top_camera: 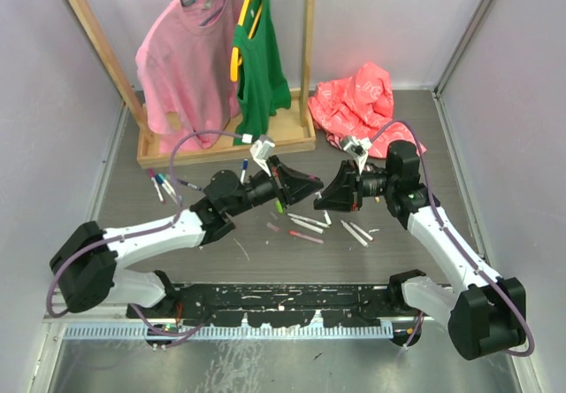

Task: Open the pen caps
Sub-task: Open the pen cap from the pen.

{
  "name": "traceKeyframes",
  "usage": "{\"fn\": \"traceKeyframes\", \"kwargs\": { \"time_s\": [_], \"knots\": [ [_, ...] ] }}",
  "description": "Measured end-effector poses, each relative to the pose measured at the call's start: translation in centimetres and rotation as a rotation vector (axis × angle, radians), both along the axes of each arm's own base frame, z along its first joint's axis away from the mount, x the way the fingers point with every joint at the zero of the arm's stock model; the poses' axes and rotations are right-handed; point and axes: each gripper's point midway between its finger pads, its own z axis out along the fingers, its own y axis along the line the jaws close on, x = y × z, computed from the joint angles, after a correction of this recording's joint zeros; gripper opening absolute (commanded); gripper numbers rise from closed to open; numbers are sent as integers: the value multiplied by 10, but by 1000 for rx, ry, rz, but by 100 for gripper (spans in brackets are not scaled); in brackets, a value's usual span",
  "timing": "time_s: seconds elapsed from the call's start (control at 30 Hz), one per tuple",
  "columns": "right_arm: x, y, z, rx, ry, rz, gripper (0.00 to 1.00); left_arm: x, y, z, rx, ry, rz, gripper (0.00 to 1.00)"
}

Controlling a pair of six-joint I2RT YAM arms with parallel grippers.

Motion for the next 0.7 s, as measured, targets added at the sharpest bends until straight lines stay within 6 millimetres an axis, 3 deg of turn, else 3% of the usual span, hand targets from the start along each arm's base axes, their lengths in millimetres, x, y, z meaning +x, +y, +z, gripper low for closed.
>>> {"fn": "traceKeyframes", "kwargs": {
  "time_s": [0.23,0.5,0.57,0.7],
  "knots": [
    [10,9,13,9,-121,13,1,3,21,17,27,-126,116,0],
    [19,13,11,-8,-182,1,1,10,31,17,57,-142,179,0],
    [16,12,3,-28,-131,3,1,22,47,40,1,-180,278,0],
    [12,10,-20,-77,-16,4,1,34,107,119,-221,-289,488,0]
  ]
}}
